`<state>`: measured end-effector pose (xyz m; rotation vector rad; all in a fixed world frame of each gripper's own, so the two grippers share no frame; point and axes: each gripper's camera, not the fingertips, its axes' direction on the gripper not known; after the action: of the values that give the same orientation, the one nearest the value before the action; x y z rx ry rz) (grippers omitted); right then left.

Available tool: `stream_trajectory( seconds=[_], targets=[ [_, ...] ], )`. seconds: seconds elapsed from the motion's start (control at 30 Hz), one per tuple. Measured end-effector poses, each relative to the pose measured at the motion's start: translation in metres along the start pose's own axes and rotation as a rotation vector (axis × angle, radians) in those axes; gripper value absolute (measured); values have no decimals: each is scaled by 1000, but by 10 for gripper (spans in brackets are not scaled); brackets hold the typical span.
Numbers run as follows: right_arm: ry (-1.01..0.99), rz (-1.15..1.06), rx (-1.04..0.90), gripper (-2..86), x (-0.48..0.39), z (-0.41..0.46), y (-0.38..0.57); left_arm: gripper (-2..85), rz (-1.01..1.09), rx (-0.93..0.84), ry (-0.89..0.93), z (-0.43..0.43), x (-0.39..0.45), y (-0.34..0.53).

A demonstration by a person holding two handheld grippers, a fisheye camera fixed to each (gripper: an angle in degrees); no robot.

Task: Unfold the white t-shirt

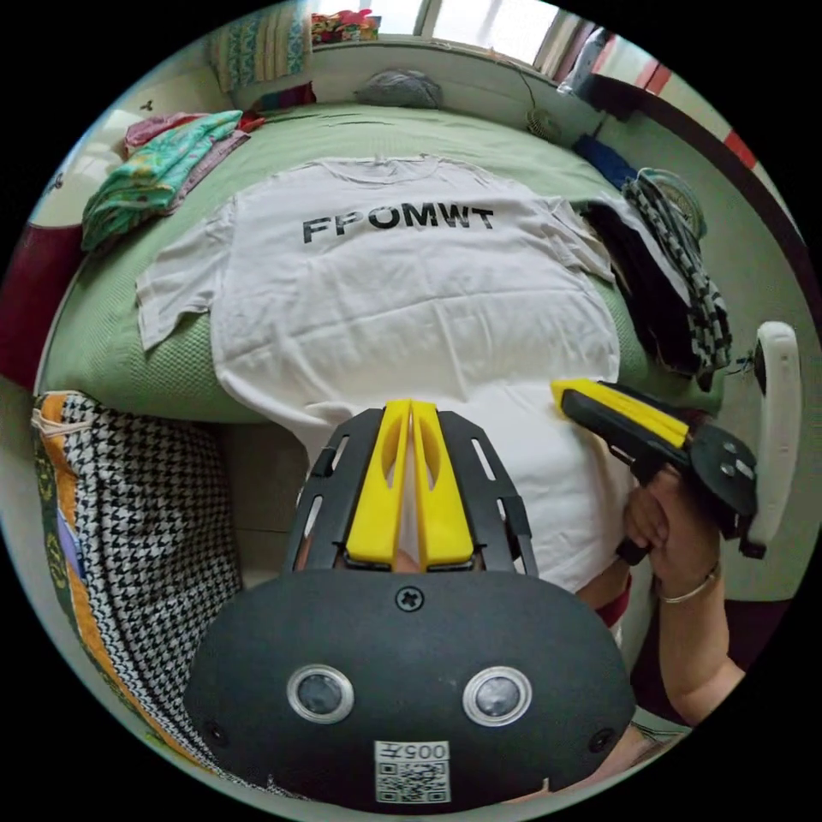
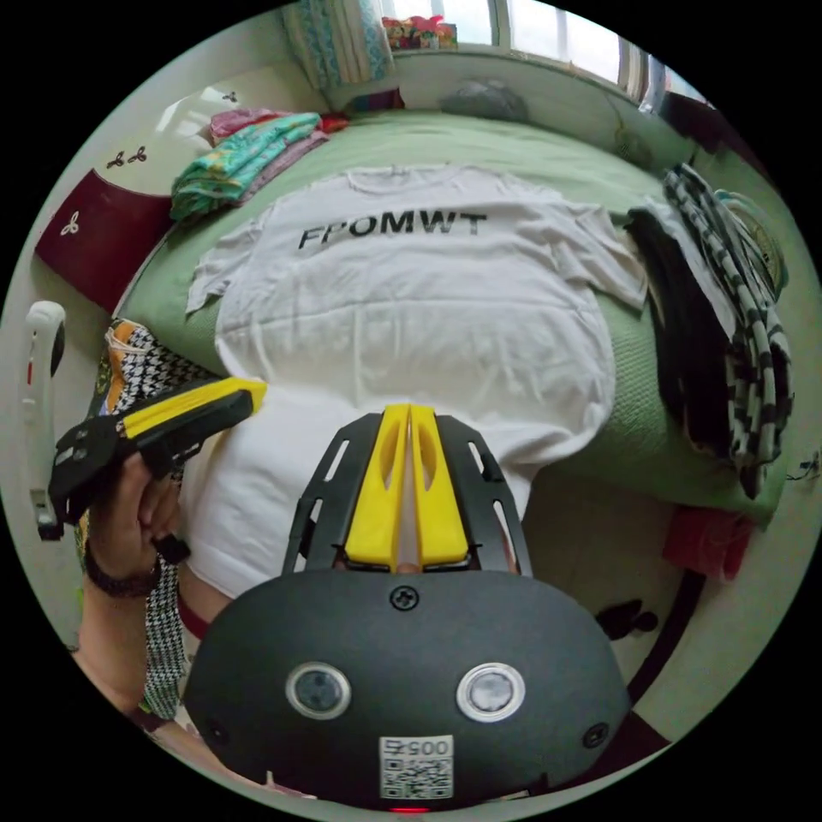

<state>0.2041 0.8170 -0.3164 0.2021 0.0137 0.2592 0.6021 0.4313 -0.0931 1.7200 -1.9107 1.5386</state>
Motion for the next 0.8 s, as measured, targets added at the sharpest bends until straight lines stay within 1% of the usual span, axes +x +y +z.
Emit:
stream_trajectory(
  seconds=[0.13,0.33,0.43,0.5,0.67,0.8],
  targets=[
    [7,-1,0,-10,-4,6,2,-6,22,5,-59,2,15,6],
    [179,-75,-24,-9,-35,20,3,-6,32,0,-91,8,31,10],
    [226,-94,-27,-9,-44,26,5,-6,39,0,-103,10,37,13],
    [225,-93,-25,-9,-46,27,6,-6,32,-3,-92,11,37,13],
    [118,-57,-25,-9,-35,28,6,-6,16,-7,-48,15,37,15],
    [82,-42,-22,-9,-30,29,7,-6,7,-16,-33,19,39,16]
  ],
)
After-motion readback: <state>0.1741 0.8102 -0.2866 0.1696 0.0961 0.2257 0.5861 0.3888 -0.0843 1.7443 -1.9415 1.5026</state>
